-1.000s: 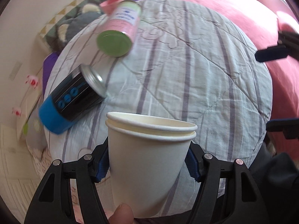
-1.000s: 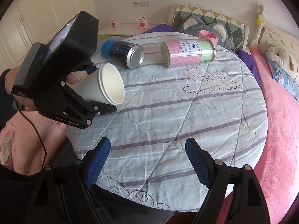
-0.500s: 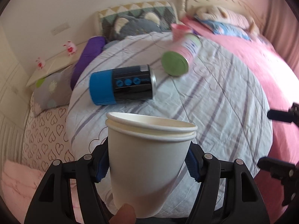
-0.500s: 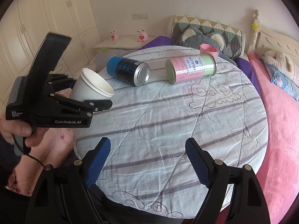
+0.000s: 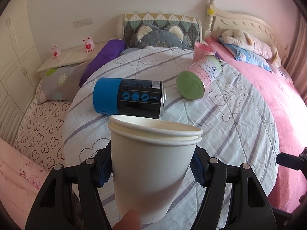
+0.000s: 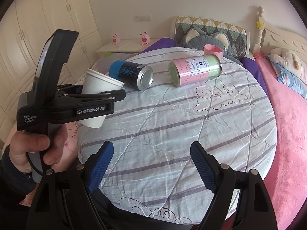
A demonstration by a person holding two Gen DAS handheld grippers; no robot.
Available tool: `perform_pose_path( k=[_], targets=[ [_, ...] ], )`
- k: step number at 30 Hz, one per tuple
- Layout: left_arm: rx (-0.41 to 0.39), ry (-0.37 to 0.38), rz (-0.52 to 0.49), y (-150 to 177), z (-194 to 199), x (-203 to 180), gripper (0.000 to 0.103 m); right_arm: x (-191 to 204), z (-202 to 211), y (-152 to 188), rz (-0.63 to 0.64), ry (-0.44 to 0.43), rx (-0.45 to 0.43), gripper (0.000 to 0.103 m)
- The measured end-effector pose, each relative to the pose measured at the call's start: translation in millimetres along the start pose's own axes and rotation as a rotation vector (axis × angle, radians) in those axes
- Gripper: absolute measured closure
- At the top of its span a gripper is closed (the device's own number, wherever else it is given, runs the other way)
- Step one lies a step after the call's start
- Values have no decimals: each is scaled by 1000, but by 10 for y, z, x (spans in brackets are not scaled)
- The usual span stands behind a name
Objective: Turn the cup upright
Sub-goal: 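Rotate the cup with the left tool until its rim faces up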
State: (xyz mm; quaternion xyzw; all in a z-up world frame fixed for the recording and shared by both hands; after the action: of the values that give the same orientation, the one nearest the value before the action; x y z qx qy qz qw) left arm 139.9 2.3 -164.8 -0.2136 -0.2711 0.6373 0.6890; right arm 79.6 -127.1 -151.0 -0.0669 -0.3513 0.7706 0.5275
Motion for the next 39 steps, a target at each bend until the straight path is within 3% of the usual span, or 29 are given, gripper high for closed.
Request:
perform_pose_path(
  k=[7, 15, 21, 34, 39],
  targets=[
    [-37, 27, 14, -137, -64, -125, 34, -127, -31, -12, -25, 3, 4, 20],
    [-15, 42, 17, -137, -241, -192, 34, -212, -103, -30, -36, -2, 17, 20],
    [-68, 56, 14, -173, -160, -219, 33, -268, -128, -21, -46, -7, 23, 20],
    [-57, 46, -2, -70, -177, -221, 33, -246, -123, 17, -44, -6, 29, 20],
    [-74, 39, -22, -55, -104, -233, 14, -210, -99, 17, -40, -4, 24, 20]
  ],
)
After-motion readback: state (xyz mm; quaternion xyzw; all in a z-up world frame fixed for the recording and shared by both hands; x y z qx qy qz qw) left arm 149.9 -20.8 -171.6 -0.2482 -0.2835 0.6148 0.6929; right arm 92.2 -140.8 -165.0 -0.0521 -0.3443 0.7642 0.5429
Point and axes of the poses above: each gripper's, at about its wrist camera, not at the fingertips, and z roughly against the way its jaws point, x to its left, y to its underside, the point moved 9 cm from there along -z, roughly the way its jaws point, and after that the axes turned 10 degrees about -y, right-handed, at the moved point
